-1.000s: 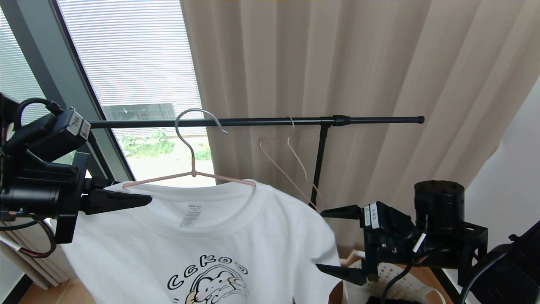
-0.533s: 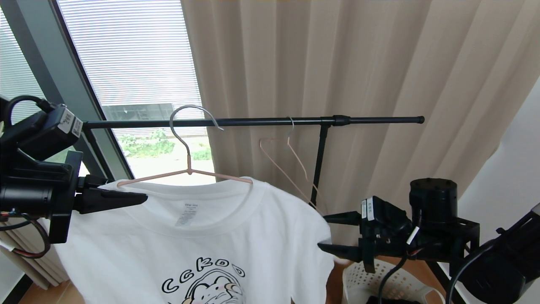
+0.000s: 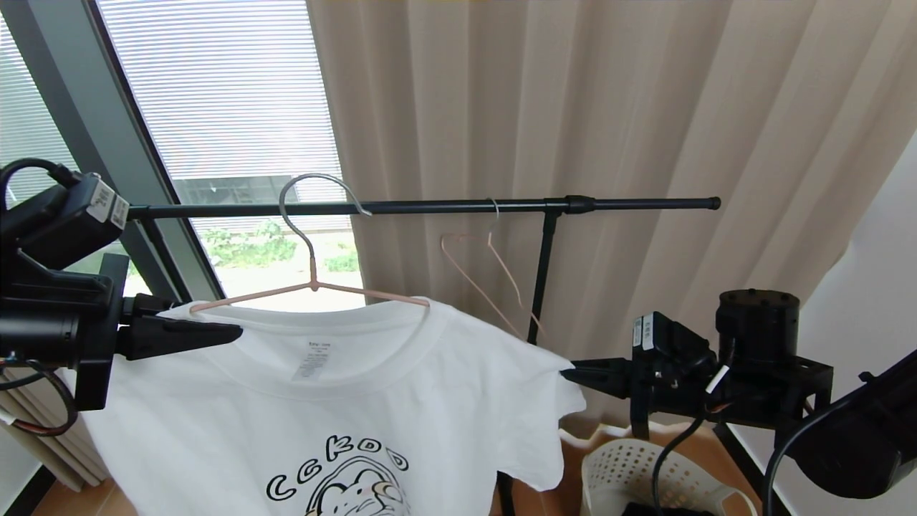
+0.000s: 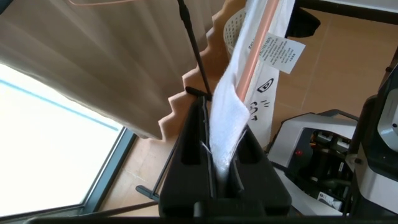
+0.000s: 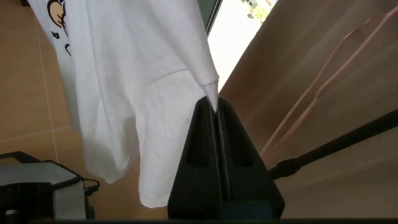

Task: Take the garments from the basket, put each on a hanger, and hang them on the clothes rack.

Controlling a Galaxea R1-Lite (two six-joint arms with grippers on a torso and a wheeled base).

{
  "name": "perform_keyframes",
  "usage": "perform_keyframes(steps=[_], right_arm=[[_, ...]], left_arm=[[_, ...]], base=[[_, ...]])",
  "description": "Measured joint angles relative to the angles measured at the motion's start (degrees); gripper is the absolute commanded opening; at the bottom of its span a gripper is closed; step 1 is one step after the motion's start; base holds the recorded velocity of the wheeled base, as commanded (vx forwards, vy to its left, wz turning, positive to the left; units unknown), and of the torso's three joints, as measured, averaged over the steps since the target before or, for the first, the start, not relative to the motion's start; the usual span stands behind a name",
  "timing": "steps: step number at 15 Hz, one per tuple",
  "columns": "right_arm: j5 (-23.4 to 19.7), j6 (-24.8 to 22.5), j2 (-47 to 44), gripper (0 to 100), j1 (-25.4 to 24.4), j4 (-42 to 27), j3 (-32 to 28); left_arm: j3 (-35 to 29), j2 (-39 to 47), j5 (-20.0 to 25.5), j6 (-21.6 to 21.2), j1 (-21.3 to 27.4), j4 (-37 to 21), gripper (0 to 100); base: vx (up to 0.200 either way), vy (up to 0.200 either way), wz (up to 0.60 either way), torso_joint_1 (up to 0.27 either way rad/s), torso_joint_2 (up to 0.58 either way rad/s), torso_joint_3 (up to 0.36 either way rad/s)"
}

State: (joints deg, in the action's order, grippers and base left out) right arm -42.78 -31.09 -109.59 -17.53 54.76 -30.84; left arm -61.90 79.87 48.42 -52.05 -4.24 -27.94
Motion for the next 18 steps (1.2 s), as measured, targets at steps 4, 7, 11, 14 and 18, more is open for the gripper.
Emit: perform_keyframes(steps=[4, 7, 11, 14, 18], right_arm=[[0.0, 0.0, 0.0, 0, 0.8, 0.0, -0.2], [0.1, -0.1, 0.2, 0, 0.9, -0.1, -0.2], [0.1, -0.1, 0.4, 100, 0.8, -0.4, -0.2], [0.0, -0.1, 1.0, 100, 0.7, -0.4, 0.2], [0.0, -0.1, 2.0, 100, 0.6, -0.1, 0.5]], left_arm=[[-0.1, -0.3, 0.0, 0.0, -0.5, 0.0, 0], [-0.1, -0.3, 0.0, 0.0, -0.5, 0.0, 0], [0.0, -0.2, 0.0, 0.0, -0.6, 0.0, 0], [0.1, -0.2, 0.0, 0.0, -1.1, 0.0, 0], [0.2, -0.1, 0.0, 0.0, -3.0, 0.0, 0]], base=[[0.000, 0.000, 0.00, 0.000, 0.00, 0.000], [0.000, 0.000, 0.00, 0.000, 0.00, 0.000], [0.000, 0.000, 0.00, 0.000, 0.00, 0.000], [0.000, 0.000, 0.00, 0.000, 0.00, 0.000], [0.000, 0.000, 0.00, 0.000, 0.00, 0.000]])
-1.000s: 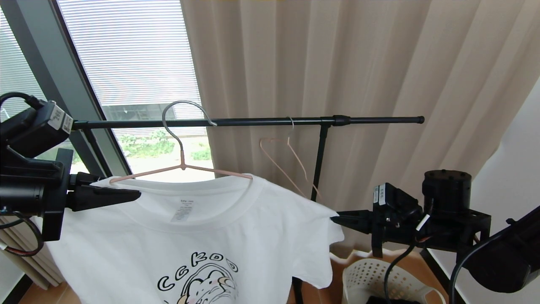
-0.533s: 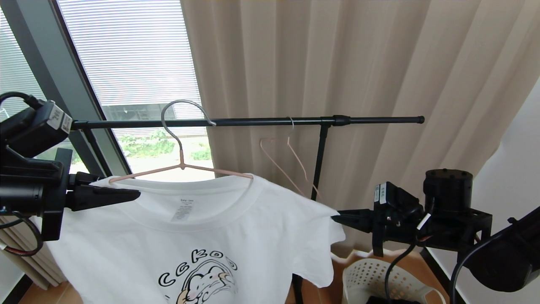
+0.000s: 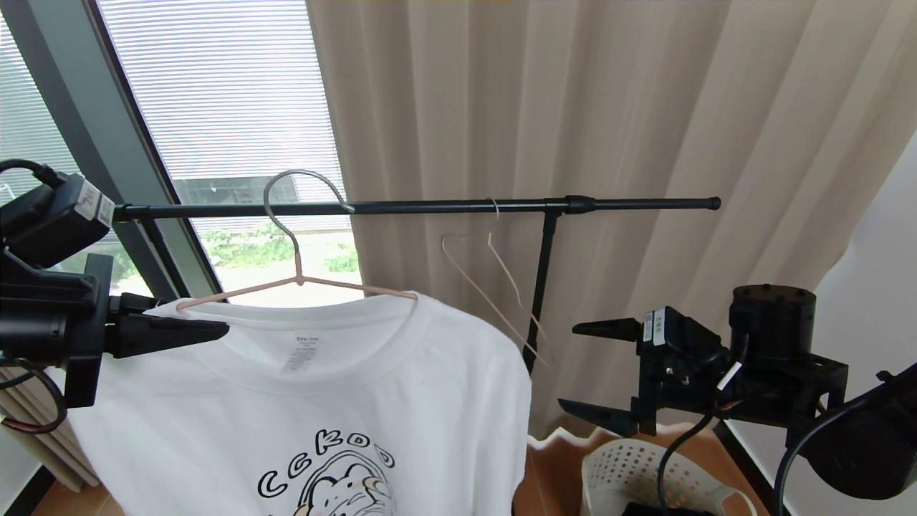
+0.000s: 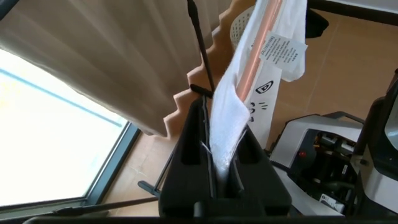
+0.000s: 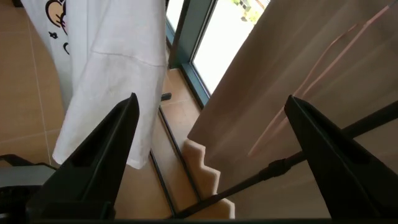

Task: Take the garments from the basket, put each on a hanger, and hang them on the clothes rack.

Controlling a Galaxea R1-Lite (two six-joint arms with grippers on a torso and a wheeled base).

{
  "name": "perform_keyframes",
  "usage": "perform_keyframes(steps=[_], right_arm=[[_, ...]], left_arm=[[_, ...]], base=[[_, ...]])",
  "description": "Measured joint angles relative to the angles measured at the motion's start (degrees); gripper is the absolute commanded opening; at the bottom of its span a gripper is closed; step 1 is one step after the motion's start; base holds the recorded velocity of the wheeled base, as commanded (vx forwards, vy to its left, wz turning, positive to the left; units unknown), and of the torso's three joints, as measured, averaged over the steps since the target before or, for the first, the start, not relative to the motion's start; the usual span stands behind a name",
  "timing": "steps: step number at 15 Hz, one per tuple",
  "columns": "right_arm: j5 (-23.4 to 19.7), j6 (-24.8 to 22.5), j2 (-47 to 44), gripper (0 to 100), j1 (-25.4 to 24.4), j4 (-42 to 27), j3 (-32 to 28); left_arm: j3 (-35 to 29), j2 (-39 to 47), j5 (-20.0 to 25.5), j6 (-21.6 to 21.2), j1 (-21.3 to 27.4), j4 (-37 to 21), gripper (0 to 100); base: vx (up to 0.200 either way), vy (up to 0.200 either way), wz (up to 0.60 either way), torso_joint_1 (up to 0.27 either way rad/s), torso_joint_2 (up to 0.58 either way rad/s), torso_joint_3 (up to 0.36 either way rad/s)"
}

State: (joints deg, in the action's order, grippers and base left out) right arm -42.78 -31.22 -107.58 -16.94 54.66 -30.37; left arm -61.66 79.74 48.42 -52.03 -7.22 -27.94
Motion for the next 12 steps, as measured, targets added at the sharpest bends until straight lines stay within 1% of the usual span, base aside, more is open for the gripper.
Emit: perform_keyframes(steps=[3, 5, 6, 7, 8, 10, 12], right_arm=[[0.4, 0.1, 0.5, 100, 0.0, 0.1, -0.4], [3.1, 0.6, 1.2, 100, -1.3, 0.2, -0.8], [5.8, 1.8, 1.4, 100, -2.0, 0.3, -0.9], [8.1, 4.4, 1.7, 100, -3.1, 0.3, -1.3], [9.5, 6.4, 2.0, 100, -4.2, 0.3, -1.8], [12.1, 11.9, 2.7, 100, -5.9, 0.3, -2.7], [12.9, 12.6, 3.2, 100, -6.8, 0.3, -3.3]], left_arm=[[0.3, 0.0, 0.0, 0.0, -2.6, 0.0, 0], [0.7, 0.2, 0.0, 0.0, -4.4, 0.0, 0], [0.8, 0.4, 0.0, 0.0, -5.2, 0.0, 0], [0.8, 0.7, 0.0, 0.1, -5.9, 0.0, 0], [0.8, 1.0, 0.0, 0.3, -6.2, 0.0, 0], [0.5, 1.9, -0.1, 1.6, -6.6, 0.5, 0], [0.5, 3.1, -0.1, 3.3, -6.6, 4.2, 0]], base=[[0.000, 0.000, 0.00, 0.000, 0.00, 0.000], [0.000, 0.000, 0.00, 0.000, 0.00, 0.000], [0.000, 0.000, 0.00, 0.000, 0.00, 0.000], [0.000, 0.000, 0.00, 0.000, 0.00, 0.000], [0.000, 0.000, 0.00, 0.000, 0.00, 0.000], [0.000, 0.000, 0.00, 0.000, 0.00, 0.000], [0.000, 0.000, 0.00, 0.000, 0.00, 0.000]])
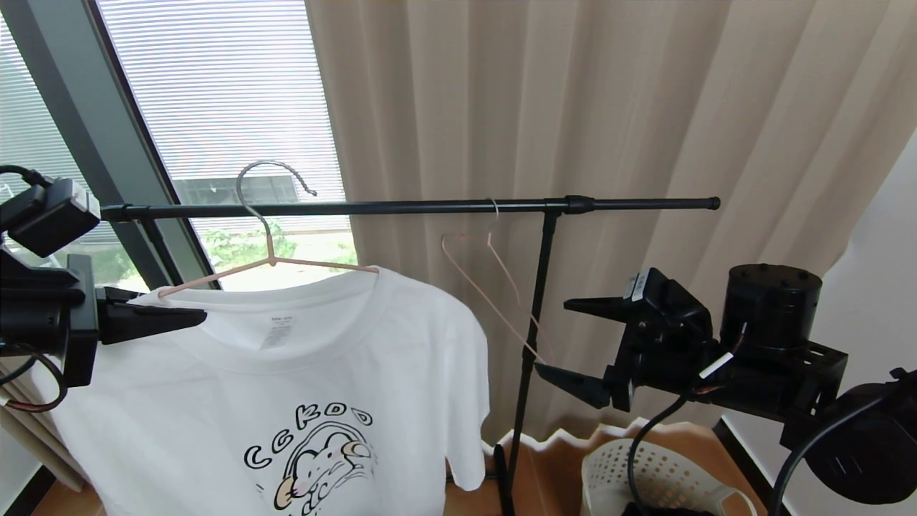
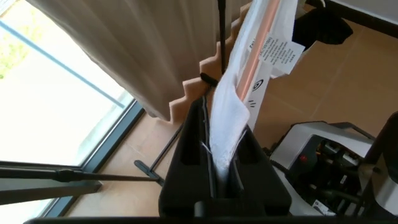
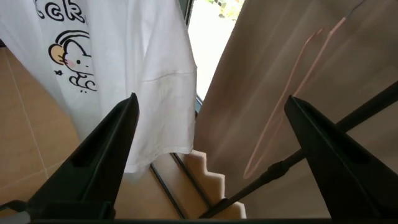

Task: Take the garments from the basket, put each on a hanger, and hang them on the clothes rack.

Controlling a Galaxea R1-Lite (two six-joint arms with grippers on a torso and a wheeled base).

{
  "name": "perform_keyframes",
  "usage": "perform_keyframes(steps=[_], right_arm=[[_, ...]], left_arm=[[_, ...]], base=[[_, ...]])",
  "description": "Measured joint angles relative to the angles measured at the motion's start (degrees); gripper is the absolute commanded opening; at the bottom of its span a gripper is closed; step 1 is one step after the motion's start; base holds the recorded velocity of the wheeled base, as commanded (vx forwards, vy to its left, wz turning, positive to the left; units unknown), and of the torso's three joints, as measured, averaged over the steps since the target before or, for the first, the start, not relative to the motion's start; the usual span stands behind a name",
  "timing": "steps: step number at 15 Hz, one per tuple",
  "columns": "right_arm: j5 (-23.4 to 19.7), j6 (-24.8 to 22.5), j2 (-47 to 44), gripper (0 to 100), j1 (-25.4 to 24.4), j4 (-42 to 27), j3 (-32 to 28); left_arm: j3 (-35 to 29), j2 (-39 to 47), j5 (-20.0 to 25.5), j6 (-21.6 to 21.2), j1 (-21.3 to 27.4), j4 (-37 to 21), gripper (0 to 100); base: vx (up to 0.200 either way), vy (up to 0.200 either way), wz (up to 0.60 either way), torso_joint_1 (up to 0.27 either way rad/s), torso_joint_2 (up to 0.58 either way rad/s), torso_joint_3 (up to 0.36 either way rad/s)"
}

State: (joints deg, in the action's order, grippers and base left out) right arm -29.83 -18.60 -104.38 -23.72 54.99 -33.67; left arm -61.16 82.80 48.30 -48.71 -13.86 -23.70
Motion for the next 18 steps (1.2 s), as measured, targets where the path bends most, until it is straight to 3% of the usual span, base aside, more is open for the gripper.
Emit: perform_keyframes(steps=[8, 13, 18], right_arm=[[1.4, 0.1, -0.2, 100, -0.3, -0.3, -1.0], [1.4, 0.0, -0.2, 100, -0.2, -0.2, -1.0], [1.4, 0.1, -0.2, 100, -0.3, -0.3, -1.1]], left_arm=[[-0.1, 6.2, -0.9, 5.8, 0.2, 9.8, 0], [-0.2, 9.8, -6.8, 11.2, 1.1, 13.3, 0], [-4.1, 12.7, -14.6, 19.8, 4.7, 13.3, 0]], base=[[0.000, 0.000, 0.00, 0.000, 0.00, 0.000], [0.000, 0.000, 0.00, 0.000, 0.00, 0.000], [0.000, 0.000, 0.00, 0.000, 0.00, 0.000]])
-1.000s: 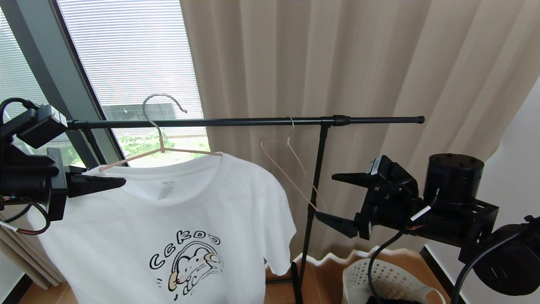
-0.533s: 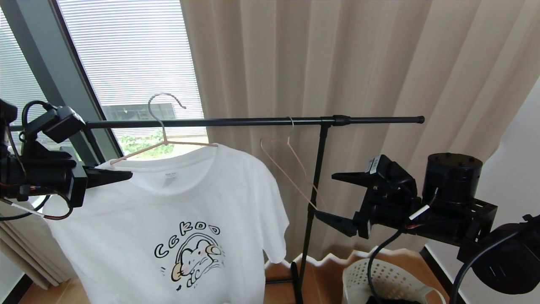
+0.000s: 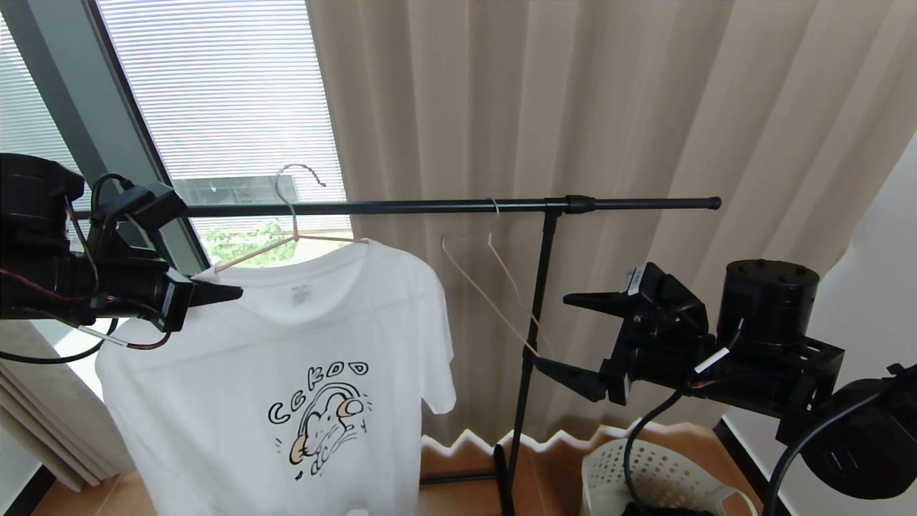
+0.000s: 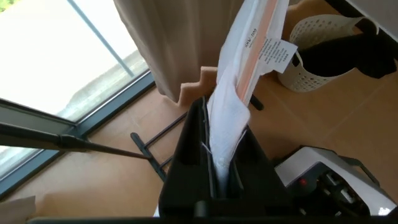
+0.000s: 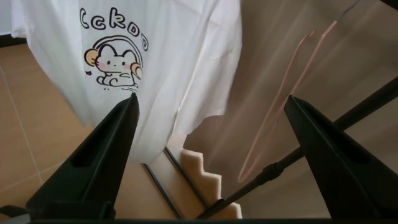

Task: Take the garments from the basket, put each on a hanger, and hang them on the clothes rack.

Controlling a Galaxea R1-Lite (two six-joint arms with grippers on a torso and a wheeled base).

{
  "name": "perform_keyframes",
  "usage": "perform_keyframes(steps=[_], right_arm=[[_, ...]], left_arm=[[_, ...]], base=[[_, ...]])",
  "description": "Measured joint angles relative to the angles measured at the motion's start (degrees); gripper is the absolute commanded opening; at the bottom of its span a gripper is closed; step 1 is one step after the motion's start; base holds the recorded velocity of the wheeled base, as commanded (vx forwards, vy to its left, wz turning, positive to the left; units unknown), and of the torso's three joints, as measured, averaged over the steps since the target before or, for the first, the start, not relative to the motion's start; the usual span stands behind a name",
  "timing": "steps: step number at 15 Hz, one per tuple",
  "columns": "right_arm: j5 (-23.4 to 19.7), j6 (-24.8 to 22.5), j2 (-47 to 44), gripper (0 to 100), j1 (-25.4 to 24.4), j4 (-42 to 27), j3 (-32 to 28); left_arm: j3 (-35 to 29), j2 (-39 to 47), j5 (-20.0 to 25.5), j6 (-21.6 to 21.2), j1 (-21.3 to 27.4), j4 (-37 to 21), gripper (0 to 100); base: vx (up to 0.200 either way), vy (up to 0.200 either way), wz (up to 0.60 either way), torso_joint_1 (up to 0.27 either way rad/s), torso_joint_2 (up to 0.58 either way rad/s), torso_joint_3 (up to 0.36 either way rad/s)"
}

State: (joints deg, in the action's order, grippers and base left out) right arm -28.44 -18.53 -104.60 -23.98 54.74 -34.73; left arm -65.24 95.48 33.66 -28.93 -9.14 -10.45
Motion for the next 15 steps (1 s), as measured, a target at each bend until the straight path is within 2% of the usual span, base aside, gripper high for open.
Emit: perform_keyframes(steps=[2, 7, 12, 15], right_arm=[[0.0, 0.0, 0.0, 100, 0.0, 0.0, 0.0], [0.0, 0.0, 0.0, 100, 0.0, 0.0, 0.0], [0.0, 0.0, 0.0, 100, 0.0, 0.0, 0.0], [0.0, 0.0, 0.0, 100, 0.0, 0.0, 0.0]], left_arm=[[-1.4, 1.2, -0.3, 1.1, 1.2, 0.0, 0], [-6.3, 5.5, -3.9, 8.6, 3.9, 0.0, 0], [-8.8, 8.8, -4.1, 9.9, 4.4, 0.1, 0], [-10.7, 10.8, -5.2, 13.0, 4.7, 0.1, 0]], base=[[0.000, 0.000, 0.00, 0.000, 0.00, 0.000], [0.000, 0.000, 0.00, 0.000, 0.00, 0.000], [0.000, 0.000, 0.00, 0.000, 0.00, 0.000], [0.000, 0.000, 0.00, 0.000, 0.00, 0.000]])
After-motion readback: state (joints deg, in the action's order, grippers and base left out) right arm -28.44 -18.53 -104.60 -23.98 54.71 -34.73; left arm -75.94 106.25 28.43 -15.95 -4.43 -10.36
